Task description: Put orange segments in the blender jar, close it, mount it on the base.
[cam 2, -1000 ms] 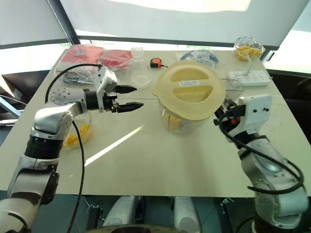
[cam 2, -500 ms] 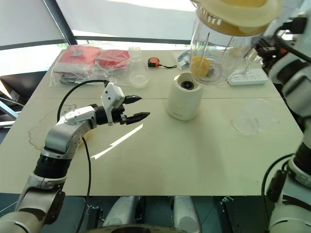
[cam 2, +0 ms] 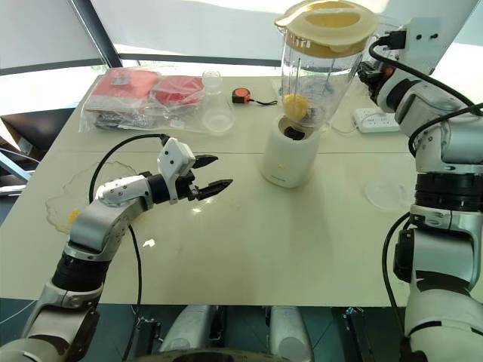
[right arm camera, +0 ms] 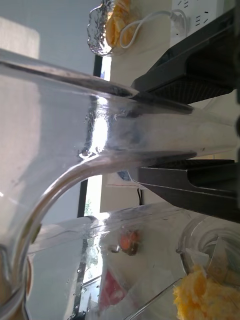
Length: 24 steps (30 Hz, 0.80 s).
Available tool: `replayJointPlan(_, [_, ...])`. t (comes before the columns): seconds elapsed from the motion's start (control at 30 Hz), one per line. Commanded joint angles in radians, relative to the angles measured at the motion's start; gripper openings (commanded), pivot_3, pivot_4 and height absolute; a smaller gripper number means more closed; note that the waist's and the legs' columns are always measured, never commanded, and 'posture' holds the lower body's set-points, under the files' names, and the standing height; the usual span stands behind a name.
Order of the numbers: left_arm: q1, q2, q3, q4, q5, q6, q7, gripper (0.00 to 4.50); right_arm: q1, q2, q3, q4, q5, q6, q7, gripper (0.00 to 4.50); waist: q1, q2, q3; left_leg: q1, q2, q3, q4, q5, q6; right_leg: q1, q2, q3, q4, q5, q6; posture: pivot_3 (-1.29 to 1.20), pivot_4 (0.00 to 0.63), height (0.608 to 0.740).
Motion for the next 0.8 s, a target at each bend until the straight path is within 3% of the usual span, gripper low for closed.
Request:
replayJointPlan(0.03, [-0.006, -0.008, 0.002, -0.028, -0.001, -0.011, 0.016, 3.62, -0.044, 0.001, -0.04, -0.057, -0.009, 0.003, -0.001, 0.93, 0.0, 0.0, 0.0, 0.0, 0.0, 0.0, 0.0, 0.0, 0.0, 0.0, 0.0, 0.0, 0.0, 0.0, 0.0, 0.0, 0.15, 0.74])
replayJointPlan(0.3, [-0.005, -0.019, -0.009, -0.027, -0.002, -0.012, 0.027, 3.62, -0.015, 0.038, -0.086, -0.188, 0.008, 0.111, -0.043, 0.93, -0.002, 0.0, 0.0, 0.001, 0.0, 0.0, 0.0, 0.0, 0.0, -0.001, 0.0, 0.0, 0.002, 0.0, 0.0, 0.0, 0.15, 0.74])
replayJointPlan(0.67, [-0.066, 0.0, 0.018, -0.193, -0.069, 0.182, 0.072, 3.62, 0.048, 0.108, -0.129, -0.26, -0.008, 0.137, -0.108, 0.93, -0.002, 0.0, 0.0, 0.001, 0.0, 0.0, 0.0, 0.0, 0.0, -0.001, 0.0, 0.0, 0.003, 0.0, 0.0, 0.0, 0.15, 0.74])
replayJointPlan(0.8, [-0.053, -0.004, 0.01, -0.171, -0.066, 0.167, 0.076, 3.62, 0.074, 0.121, -0.138, -0.276, -0.019, 0.141, -0.121, 0.93, -0.002, 0.0, 0.0, 0.001, 0.0, 0.0, 0.001, 0.0, 0.0, 0.0, 0.0, 0.0, 0.004, 0.0, 0.0, 0.0, 0.15, 0.74])
